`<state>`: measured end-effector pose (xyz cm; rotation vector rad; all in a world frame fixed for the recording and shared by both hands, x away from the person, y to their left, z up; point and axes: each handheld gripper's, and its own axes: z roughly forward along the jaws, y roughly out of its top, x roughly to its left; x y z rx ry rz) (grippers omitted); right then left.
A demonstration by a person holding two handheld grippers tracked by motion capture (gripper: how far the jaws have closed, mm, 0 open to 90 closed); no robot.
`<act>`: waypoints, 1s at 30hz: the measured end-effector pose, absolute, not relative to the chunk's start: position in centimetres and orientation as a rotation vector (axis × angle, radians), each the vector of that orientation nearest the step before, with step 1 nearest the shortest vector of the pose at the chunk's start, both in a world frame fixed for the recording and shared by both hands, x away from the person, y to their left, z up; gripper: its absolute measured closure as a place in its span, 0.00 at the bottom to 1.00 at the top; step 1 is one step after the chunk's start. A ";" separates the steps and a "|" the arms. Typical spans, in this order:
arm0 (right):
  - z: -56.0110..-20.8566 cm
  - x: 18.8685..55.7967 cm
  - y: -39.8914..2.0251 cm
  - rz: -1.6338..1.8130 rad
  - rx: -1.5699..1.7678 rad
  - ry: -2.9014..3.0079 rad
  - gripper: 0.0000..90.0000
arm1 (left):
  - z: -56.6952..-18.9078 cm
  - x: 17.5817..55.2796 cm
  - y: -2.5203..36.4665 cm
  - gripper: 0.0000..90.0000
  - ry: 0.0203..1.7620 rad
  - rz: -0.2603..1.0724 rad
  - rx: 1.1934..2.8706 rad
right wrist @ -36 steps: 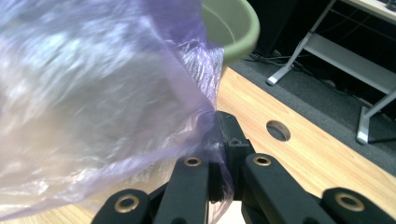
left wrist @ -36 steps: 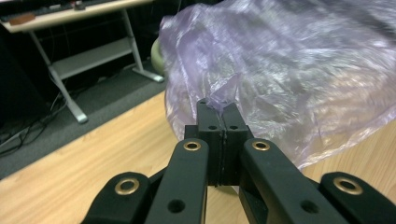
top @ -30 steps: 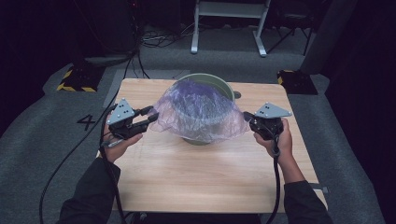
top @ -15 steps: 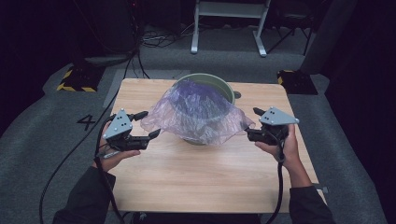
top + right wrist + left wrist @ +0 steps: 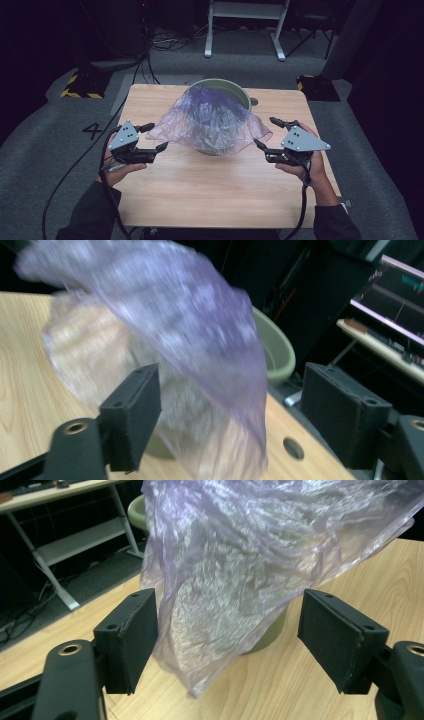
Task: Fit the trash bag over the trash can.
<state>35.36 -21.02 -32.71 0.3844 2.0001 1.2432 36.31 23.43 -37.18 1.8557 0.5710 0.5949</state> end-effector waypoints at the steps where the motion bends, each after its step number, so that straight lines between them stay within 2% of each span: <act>1: -32.5 35.2 -20.7 1.249 0.368 1.989 0.34 | -36.9 36.2 23.3 0.26 0.566 0.604 1.858; 2: -32.5 35.2 -20.7 1.249 0.368 1.989 0.34 | -36.9 36.2 23.3 0.26 0.566 0.604 1.858; 3: -32.1 35.2 -20.3 1.285 0.322 1.989 0.52 | -36.5 36.1 23.1 0.26 0.545 0.614 1.855; 4: -32.1 35.2 -20.3 1.285 0.322 1.989 0.52 | -36.5 36.1 23.1 0.26 0.545 0.614 1.855; 5: -31.8 35.4 -19.9 1.292 0.311 1.995 0.66 | -36.1 36.0 23.1 0.26 0.543 0.609 1.849; 8: -31.4 35.9 -19.5 1.296 0.306 1.989 0.83 | -35.7 36.1 23.1 0.26 0.535 0.615 1.853; 10: -31.2 36.4 -19.3 1.303 0.339 1.979 0.92 | -35.6 36.1 23.0 0.26 0.526 0.613 1.860; 11: -31.2 36.4 -19.3 1.303 0.339 1.979 0.92 | -35.6 36.1 23.0 0.26 0.526 0.613 1.860; 12: -30.8 37.1 -19.2 1.326 0.374 1.961 0.99 | -35.5 36.2 22.7 0.26 0.522 0.623 1.872; 16: -30.5 38.7 -19.0 1.345 0.467 1.964 1.00 | -35.4 36.5 22.3 0.26 0.524 0.633 1.889; 19: -30.2 40.0 -18.7 1.354 0.527 1.964 1.00 | -35.0 37.1 21.9 0.31 0.524 0.631 1.883; 21: -30.0 40.7 -18.5 1.356 0.551 1.972 1.00 | -34.7 37.4 22.1 0.41 0.514 0.597 1.859; 23: -29.9 41.4 -18.3 1.331 0.576 1.982 1.00 | -34.3 37.8 22.2 0.47 0.528 0.591 1.840; 24: -29.9 41.8 -18.2 1.331 0.595 1.988 1.00 | -34.2 37.9 22.2 0.55 0.528 0.596 1.843; 26: -29.9 42.6 -18.1 1.309 0.619 2.001 1.00 | -33.9 38.4 21.9 0.58 0.539 0.613 1.857; 27: -29.9 42.9 -18.1 1.301 0.631 2.005 1.00 | -33.8 38.5 21.9 0.65 0.535 0.621 1.858; 30: -30.0 44.0 -18.2 1.279 0.664 2.011 0.99 | -33.4 39.3 21.8 0.73 0.529 0.613 1.852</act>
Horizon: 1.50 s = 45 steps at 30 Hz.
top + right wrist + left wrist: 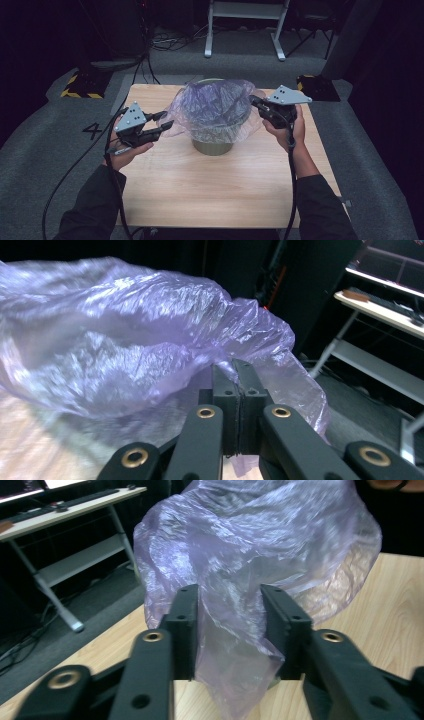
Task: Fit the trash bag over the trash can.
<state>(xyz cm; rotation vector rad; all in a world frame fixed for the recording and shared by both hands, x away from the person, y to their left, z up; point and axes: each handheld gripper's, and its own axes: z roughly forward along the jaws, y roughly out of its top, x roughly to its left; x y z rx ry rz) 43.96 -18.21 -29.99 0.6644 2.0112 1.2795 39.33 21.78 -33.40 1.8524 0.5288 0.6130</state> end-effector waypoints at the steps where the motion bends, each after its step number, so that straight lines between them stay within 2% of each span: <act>1: -30.0 44.3 -18.3 1.282 0.674 2.014 0.99 | -33.3 39.5 21.7 0.73 0.536 0.617 1.852; 3: -30.1 44.9 -18.4 1.272 0.691 2.014 0.99 | -33.1 40.2 21.6 0.73 0.555 0.607 1.833; 6: -30.3 45.8 -18.6 1.272 0.725 2.022 0.99 | -32.8 41.0 21.4 0.77 0.569 0.616 1.825; 10: -30.6 46.8 -18.9 1.264 0.768 2.036 0.98 | -32.9 42.1 21.1 0.86 0.591 0.601 1.823; 14: -31.4 48.3 -19.3 1.221 0.871 2.039 0.97 | -33.6 44.3 20.9 0.84 0.682 0.573 1.815; 20: -32.7 50.2 -19.7 1.173 0.978 2.067 0.98 | -34.6 46.7 21.1 0.86 0.783 0.571 1.807; 27: -34.1 51.6 -19.7 1.158 1.025 2.099 0.98 | -36.0 48.9 20.8 0.94 0.852 0.599 1.833; 31: -34.9 52.2 -19.5 1.116 1.031 2.122 0.98 | -37.0 49.8 20.3 0.99 0.853 0.571 1.865; 45: -37.5 52.6 -18.9 1.101 1.034 2.206 0.98 | -38.7 50.8 19.2 0.99 0.878 0.471 1.948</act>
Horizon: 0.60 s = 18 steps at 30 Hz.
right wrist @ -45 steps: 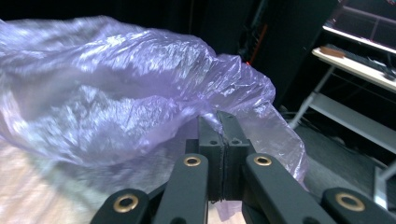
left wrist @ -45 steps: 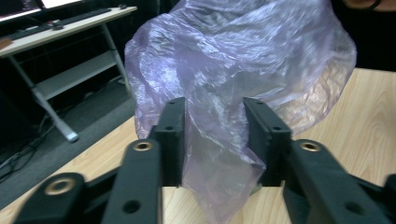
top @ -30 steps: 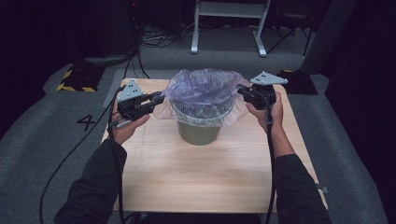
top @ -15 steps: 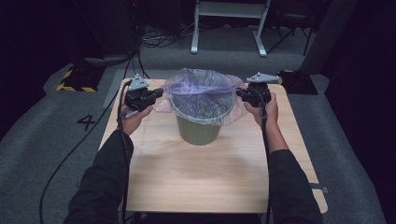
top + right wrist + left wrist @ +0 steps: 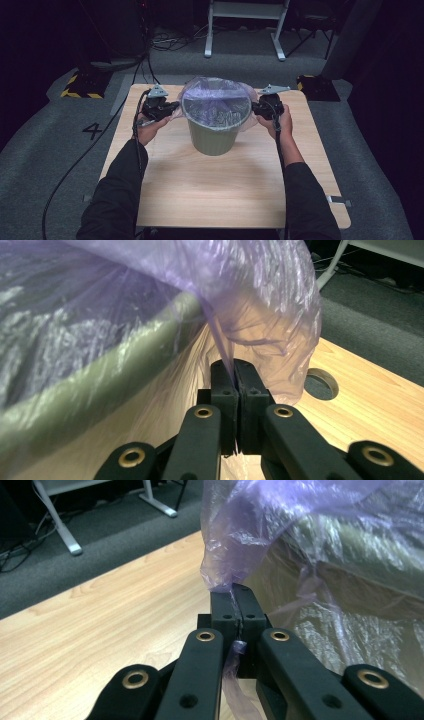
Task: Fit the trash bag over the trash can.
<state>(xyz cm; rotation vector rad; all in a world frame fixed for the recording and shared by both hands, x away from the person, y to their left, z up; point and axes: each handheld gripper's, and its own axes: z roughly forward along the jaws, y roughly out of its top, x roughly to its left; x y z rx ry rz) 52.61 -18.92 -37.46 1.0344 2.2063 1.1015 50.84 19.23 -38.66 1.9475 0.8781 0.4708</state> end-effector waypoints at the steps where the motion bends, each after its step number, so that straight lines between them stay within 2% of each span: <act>1: -37.5 52.6 -18.9 1.101 1.034 2.209 0.98 | -38.8 50.9 19.1 0.98 0.893 0.478 1.956; 2: -37.6 52.6 -18.9 1.098 1.032 2.215 0.99 | -38.9 50.9 19.0 0.92 0.929 0.526 1.962; 3: -37.8 52.6 -18.9 1.078 1.031 2.219 0.98 | -38.9 50.8 19.1 0.78 0.930 0.530 1.943; 5: -37.9 52.5 -19.1 1.082 1.033 2.216 0.99 | -38.9 50.2 19.5 0.68 0.874 0.504 1.911; 7: -37.8 52.4 -19.3 1.100 1.036 2.210 0.98 | -38.8 49.3 19.5 0.56 0.845 0.557 1.940; 11: -37.5 52.0 -19.7 1.105 1.030 2.199 0.98 | -38.6 47.5 20.2 0.39 0.797 0.586 1.921; 18: -37.0 51.3 -19.8 1.094 1.002 2.197 0.98 | -37.7 43.8 21.4 0.24 0.694 0.621 1.901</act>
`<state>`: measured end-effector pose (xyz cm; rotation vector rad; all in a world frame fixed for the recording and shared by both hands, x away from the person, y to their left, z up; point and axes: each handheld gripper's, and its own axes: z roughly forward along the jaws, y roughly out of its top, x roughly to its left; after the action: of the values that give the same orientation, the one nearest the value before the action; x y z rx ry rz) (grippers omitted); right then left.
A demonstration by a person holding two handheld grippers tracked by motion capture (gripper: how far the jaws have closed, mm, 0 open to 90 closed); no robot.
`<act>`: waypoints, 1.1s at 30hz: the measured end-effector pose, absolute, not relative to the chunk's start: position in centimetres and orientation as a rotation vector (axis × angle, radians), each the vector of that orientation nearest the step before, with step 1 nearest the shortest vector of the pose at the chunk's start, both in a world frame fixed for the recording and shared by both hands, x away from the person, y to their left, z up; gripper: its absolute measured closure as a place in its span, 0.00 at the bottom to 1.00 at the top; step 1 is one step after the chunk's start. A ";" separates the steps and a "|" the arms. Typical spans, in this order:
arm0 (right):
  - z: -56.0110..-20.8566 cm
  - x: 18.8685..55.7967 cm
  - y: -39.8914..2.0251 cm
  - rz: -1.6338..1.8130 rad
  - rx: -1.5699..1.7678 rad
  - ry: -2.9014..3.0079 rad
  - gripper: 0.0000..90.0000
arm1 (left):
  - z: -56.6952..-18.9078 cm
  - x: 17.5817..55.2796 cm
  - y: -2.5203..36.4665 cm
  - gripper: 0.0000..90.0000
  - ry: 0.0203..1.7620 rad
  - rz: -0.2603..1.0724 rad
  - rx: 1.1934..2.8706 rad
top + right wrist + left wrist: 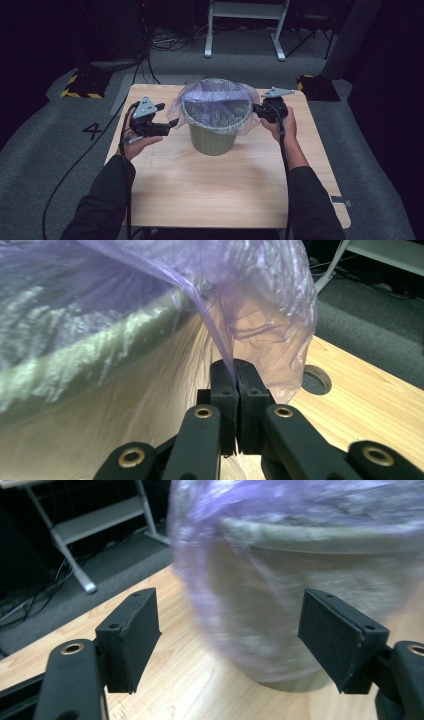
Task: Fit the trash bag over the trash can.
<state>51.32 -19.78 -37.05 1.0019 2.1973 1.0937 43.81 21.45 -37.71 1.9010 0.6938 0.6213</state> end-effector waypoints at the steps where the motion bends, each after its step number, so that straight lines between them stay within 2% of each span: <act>1: -37.0 51.3 -19.8 1.093 0.998 2.196 0.98 | -37.6 43.3 21.6 0.21 0.668 0.627 1.901; 6: -36.7 51.0 -19.9 1.097 0.990 2.194 0.98 | -37.6 41.4 21.5 0.18 0.581 0.618 1.901; 10: -36.6 51.0 -20.0 1.090 0.987 2.195 0.98 | -36.8 40.5 19.6 0.24 0.502 0.697 1.942; 14: -36.4 50.9 -19.9 1.087 0.974 2.196 0.97 | -36.4 40.8 18.8 0.54 0.511 0.740 1.972; 18: -36.4 50.8 -19.7 1.082 0.965 2.206 0.97 | -36.8 41.5 18.1 0.89 0.487 0.796 2.041; 20: -36.5 50.7 -19.7 1.082 0.961 2.211 0.97 | -37.1 41.7 18.0 1.00 0.475 0.788 2.053; 27: -37.1 50.3 -20.3 1.074 0.964 2.230 0.98 | -39.1 41.4 17.9 1.00 0.408 0.666 2.133; 33: -37.9 50.2 -20.6 1.062 0.976 2.254 0.97 | -41.8 41.4 17.6 1.00 0.414 0.619 2.221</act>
<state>50.23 -20.60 -37.90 0.9755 2.2536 1.0625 41.39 17.61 -41.78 2.2209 0.4140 0.6191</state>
